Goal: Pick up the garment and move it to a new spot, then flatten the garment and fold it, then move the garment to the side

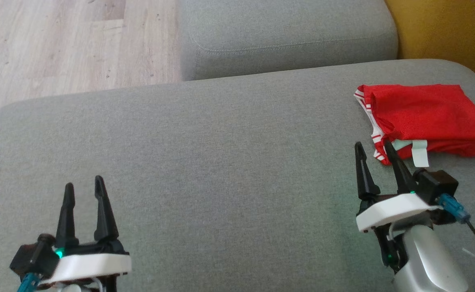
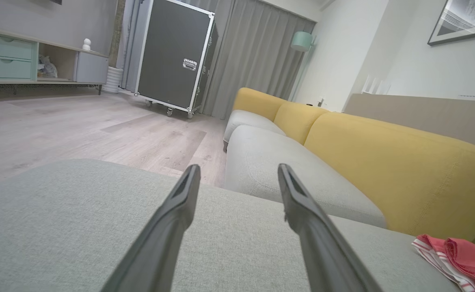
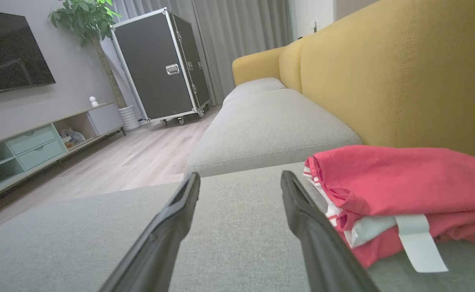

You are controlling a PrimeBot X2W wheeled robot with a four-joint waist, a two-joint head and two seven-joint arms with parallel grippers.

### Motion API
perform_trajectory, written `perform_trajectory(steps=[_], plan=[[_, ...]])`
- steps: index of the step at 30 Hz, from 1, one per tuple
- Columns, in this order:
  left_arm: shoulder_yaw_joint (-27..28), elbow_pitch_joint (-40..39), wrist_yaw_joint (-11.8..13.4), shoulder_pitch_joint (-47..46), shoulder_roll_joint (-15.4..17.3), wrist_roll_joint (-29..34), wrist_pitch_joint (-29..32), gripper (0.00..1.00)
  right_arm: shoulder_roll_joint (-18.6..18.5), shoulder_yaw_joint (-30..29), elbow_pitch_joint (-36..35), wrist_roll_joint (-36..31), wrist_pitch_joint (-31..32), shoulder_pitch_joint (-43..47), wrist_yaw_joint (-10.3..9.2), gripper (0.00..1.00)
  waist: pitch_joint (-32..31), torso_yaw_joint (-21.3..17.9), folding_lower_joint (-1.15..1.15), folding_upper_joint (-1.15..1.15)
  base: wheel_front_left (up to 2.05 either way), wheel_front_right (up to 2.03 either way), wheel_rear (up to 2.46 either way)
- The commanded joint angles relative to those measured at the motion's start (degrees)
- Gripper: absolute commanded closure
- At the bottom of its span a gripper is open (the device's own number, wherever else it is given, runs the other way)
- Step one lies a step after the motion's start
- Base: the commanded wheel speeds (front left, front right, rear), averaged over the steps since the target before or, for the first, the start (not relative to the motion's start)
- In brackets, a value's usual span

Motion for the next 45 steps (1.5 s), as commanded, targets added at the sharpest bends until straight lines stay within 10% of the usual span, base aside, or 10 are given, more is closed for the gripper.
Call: perform_trajectory(steps=[1, 32, 33, 45], plan=[[2.0, -1.9, 0.3, -1.6, 0.3, -1.0, -0.3, 0.0, 0.4, 1.8, -3.5, -0.4, -0.8, -1.5, -0.04, 0.0, -0.1, 0.2, 0.0, -0.01, 0.0, 0.0, 0.0], [1.7, -2.4, -0.8, -1.8, 0.3, -5.8, -0.3, 0.0, 0.4, 3.9, -6.5, -0.8, -0.8, 0.2, -0.04, 0.0, -0.1, -0.8, 0.0, -0.01, 0.0, 0.0, 0.0], [-0.3, -0.6, -0.9, 0.2, 0.0, -5.5, 0.0, 1.0, 0.0, 2.6, -4.3, -0.7, -0.2, 1.5, 0.0, 1.0, -0.1, -0.8, 0.0, -0.01, 0.0, 0.0, 0.0], [0.0, 2.8, -0.9, 0.8, -0.1, -10.0, 1.5, 1.0, 0.1, 1.6, -2.4, 4.8, 1.4, 3.6, 0.0, 1.0, 0.0, -0.6, 0.0, -0.01, 0.0, 0.0, 0.0]])
